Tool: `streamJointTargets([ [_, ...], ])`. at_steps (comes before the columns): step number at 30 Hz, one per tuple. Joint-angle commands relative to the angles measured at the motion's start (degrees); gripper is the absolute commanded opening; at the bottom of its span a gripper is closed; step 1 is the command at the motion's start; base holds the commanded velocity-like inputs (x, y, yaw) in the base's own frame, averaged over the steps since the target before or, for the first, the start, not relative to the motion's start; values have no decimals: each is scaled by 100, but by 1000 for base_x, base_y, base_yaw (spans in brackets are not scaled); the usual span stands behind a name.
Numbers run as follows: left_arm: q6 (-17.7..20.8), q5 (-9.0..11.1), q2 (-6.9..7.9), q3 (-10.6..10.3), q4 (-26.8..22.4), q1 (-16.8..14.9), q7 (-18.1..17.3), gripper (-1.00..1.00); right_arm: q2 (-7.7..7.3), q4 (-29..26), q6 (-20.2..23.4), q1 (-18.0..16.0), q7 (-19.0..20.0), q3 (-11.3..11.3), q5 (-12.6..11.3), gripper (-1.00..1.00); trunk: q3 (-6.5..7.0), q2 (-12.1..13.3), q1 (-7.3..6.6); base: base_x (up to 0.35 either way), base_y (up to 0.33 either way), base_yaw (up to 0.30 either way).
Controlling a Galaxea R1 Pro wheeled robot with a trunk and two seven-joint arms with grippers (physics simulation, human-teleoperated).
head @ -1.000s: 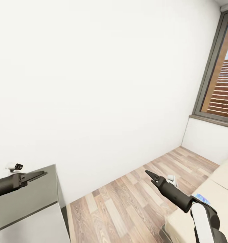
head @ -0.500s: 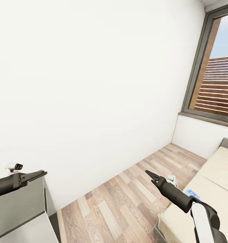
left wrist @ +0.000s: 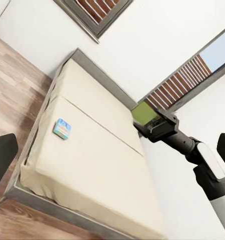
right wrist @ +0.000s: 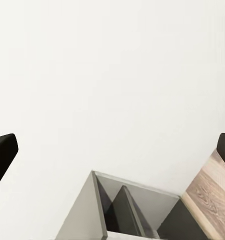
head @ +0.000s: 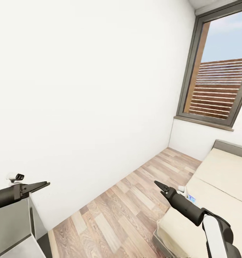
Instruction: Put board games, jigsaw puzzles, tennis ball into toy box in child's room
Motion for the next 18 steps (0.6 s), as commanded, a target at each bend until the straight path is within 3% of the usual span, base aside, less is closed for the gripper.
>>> streamJointTargets([
  [1,61,-5,3,2,0,0,-25,100,7,1,32,-6,45,-16,34,100,-5,-5,2,0,0,-265],
  [18,61,-5,-1,-2,0,0,-25,100,7,44,27,-6,44,-16,31,100,-10,-5,2,0,0,-275],
])
